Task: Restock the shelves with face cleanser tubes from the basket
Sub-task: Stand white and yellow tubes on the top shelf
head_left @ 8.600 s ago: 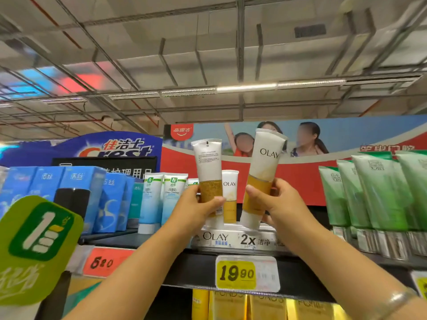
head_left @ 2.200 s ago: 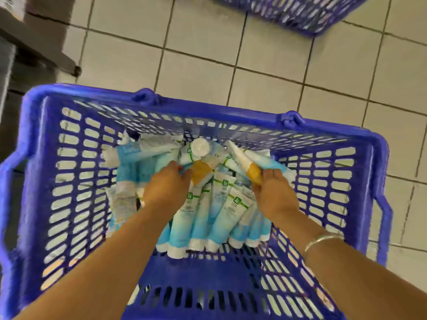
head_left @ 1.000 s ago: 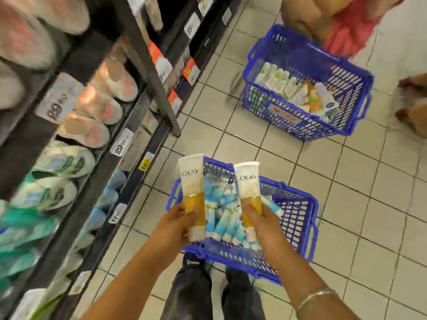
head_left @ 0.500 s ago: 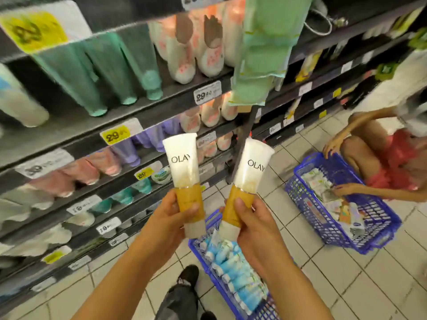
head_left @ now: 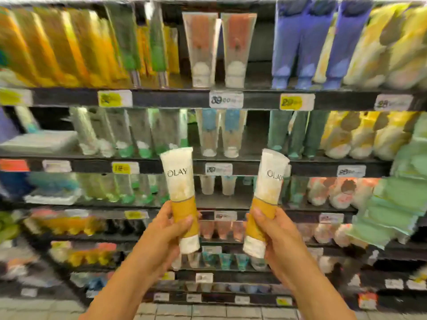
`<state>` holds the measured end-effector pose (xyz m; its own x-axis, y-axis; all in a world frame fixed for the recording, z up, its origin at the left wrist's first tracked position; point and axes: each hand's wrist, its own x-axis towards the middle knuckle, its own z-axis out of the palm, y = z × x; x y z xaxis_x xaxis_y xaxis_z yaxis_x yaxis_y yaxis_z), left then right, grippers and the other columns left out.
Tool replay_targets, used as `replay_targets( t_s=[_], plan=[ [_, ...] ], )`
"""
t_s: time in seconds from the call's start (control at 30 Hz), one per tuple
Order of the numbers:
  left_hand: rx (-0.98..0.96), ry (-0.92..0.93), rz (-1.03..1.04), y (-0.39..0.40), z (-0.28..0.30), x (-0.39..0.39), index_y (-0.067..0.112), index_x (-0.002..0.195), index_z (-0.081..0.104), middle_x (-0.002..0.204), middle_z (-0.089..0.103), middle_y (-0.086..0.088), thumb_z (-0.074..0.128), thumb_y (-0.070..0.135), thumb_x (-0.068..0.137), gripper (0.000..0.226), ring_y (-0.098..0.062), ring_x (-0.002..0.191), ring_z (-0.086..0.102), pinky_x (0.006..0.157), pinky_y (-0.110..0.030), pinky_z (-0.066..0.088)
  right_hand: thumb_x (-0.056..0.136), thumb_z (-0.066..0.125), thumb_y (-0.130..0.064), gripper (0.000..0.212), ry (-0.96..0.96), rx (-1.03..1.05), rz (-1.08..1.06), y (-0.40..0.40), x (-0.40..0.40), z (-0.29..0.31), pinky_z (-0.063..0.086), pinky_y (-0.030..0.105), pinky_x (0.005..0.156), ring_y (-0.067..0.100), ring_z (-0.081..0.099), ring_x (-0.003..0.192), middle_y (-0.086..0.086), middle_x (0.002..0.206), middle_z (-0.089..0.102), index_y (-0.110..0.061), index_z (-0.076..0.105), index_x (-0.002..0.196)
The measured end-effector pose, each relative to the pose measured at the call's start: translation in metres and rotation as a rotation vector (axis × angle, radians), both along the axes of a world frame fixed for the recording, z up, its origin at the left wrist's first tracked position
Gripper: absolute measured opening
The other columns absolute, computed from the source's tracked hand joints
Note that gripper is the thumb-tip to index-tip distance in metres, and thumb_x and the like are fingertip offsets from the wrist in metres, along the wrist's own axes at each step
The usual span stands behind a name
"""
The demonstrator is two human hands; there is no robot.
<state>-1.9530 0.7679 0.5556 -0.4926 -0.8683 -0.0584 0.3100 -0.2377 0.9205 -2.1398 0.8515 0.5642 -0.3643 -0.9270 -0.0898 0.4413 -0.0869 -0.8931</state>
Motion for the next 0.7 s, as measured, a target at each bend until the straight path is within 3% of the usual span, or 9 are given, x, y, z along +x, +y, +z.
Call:
replay_targets(
  t_s=[0.2,0.53,0.7],
  plan=[
    [-0.164,0.000,0.137,-0.039,0.079,0.088,0.009,0.107,0.054,0.070,0.068,-0.004,0.056,0.014,0.070,0.038,-0.014,0.058,0.064,0.054,-0.026,0.055,0.065,0.060,-0.021,0.031,0.076,-0.106,0.167,-0.053,0.063,0.076,0.052,0.022,0.047,0.013,0.066,0.055,0.003,0.064,0.067,-0.006,0.058,0.093],
    [-0.536,0.026,0.244,-0.143,0.206,0.218,0.021,0.110,0.064,0.103,0.071,-0.007,0.073,0.019,0.056,0.055,-0.021,0.093,0.069,0.066,-0.024,0.056,0.064,0.063,-0.026,0.038,0.195,-0.239,0.242,-0.162,0.158,0.185,0.054,0.025,0.050,0.015,0.068,0.059,0.006,0.069,0.069,-0.005,0.061,0.096],
    [-0.655,0.053,0.316,-0.211,0.264,0.261,0.016,0.106,0.064,0.099,0.073,-0.005,0.074,0.019,0.055,0.052,-0.020,0.088,0.071,0.066,-0.029,0.058,0.065,0.063,-0.026,0.037,0.273,-0.322,0.239,-0.213,0.207,0.220,0.056,0.029,0.053,0.015,0.066,0.058,0.006,0.070,0.069,-0.006,0.062,0.096]
  ],
)
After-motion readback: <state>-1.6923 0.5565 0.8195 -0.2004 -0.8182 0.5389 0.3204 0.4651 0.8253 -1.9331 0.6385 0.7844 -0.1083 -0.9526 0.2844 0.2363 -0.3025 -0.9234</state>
